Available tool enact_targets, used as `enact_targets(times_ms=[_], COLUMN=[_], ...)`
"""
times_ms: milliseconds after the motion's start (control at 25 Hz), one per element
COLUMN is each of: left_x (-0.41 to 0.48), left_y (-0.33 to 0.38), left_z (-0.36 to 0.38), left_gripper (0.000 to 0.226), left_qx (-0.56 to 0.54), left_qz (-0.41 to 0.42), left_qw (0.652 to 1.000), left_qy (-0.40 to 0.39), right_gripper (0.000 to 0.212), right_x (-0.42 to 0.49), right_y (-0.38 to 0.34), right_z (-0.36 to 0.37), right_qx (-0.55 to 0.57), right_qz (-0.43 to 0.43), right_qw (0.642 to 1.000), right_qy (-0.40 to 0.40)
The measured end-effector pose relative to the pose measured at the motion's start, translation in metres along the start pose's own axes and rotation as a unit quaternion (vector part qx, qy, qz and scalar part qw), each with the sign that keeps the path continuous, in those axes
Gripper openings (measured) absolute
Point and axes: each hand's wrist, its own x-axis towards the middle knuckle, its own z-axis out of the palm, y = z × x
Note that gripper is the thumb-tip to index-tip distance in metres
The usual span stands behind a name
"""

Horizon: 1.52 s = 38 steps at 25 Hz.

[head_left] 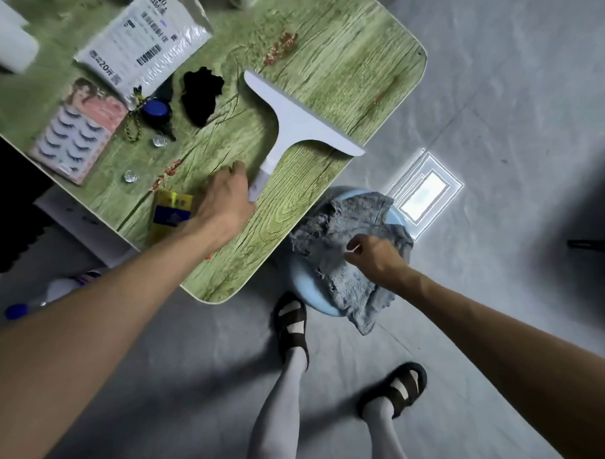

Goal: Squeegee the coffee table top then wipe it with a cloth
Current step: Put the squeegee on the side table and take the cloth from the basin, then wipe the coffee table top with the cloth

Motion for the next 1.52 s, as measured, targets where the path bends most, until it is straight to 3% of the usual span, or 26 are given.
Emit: enact_targets(times_ms=[120, 160, 240, 280, 440, 560, 680, 760, 840, 920, 1040, 1160, 1240, 1360, 1520], left_x=[-0.014, -0.022, -0.036, -0.041, -0.039, -0.037, -0.045, -0.051, -0.058, -0.072, -0.105, -0.148, -0.192, -0.26, -0.315], left_y=[0.019, 0.029, 0.046, 0.05, 0.045, 0.051, 0.086, 0.127, 0.177, 0.239, 0.331, 0.411, 0.472, 0.567, 0.677], left_z=[0.009, 0.016, 0.038, 0.052, 0.1, 0.118, 0.116, 0.105, 0.089, 0.07, 0.05, 0.048, 0.052, 0.051, 0.056], left_gripper=[0.052, 0.049, 0.038, 0.035, 0.036, 0.053, 0.074, 0.062, 0.036, 0.036, 0.041, 0.029, 0.027, 0.025, 0.032], left_qx=[0.036, 0.014, -0.039, -0.057, -0.059, -0.091, -0.285, -0.44, -0.516, -0.514, -0.473, -0.44, -0.411, -0.367, -0.268], left_qz=[0.126, 0.169, 0.197, 0.182, 0.02, -0.078, -0.16, -0.196, -0.163, -0.128, -0.079, -0.033, -0.004, 0.037, 0.146], left_qw=[0.982, 0.977, 0.979, 0.982, 0.984, 0.969, 0.914, 0.847, 0.821, 0.832, 0.861, 0.865, 0.867, 0.876, 0.906], left_qy=[0.134, 0.13, 0.046, -0.008, -0.168, -0.218, -0.242, -0.224, -0.185, -0.167, -0.172, -0.239, -0.28, -0.31, -0.294], right_gripper=[0.042, 0.052, 0.064, 0.06, 0.037, 0.038, 0.052, 0.055, 0.05, 0.048, 0.059, 0.087, 0.094, 0.078, 0.064], right_x=[0.013, 0.017, 0.024, 0.026, 0.034, 0.033, 0.012, -0.021, -0.061, -0.108, -0.175, -0.232, -0.28, -0.358, -0.438], right_y=[0.012, 0.016, 0.018, 0.018, 0.019, 0.032, 0.049, 0.06, 0.075, 0.102, 0.153, 0.204, 0.243, 0.305, 0.389], right_z=[0.031, 0.043, 0.067, 0.079, 0.102, 0.078, 0.017, -0.027, -0.063, -0.095, -0.128, -0.145, -0.161, -0.196, -0.247], right_qx=[-0.096, -0.138, -0.209, -0.237, -0.242, -0.14, 0.065, 0.156, 0.266, 0.37, 0.427, 0.5, 0.534, 0.587, 0.59], right_qz=[-0.013, -0.011, 0.002, 0.002, -0.006, -0.032, -0.071, -0.085, -0.087, -0.066, -0.052, -0.073, -0.069, -0.063, -0.049], right_qw=[0.995, 0.99, 0.977, 0.97, 0.959, 0.981, 0.99, 0.977, 0.953, 0.917, 0.887, 0.848, 0.821, 0.772, 0.758], right_qy=[0.008, 0.011, 0.034, 0.059, 0.148, 0.131, 0.105, 0.121, 0.116, 0.133, 0.167, 0.159, 0.191, 0.236, 0.272])
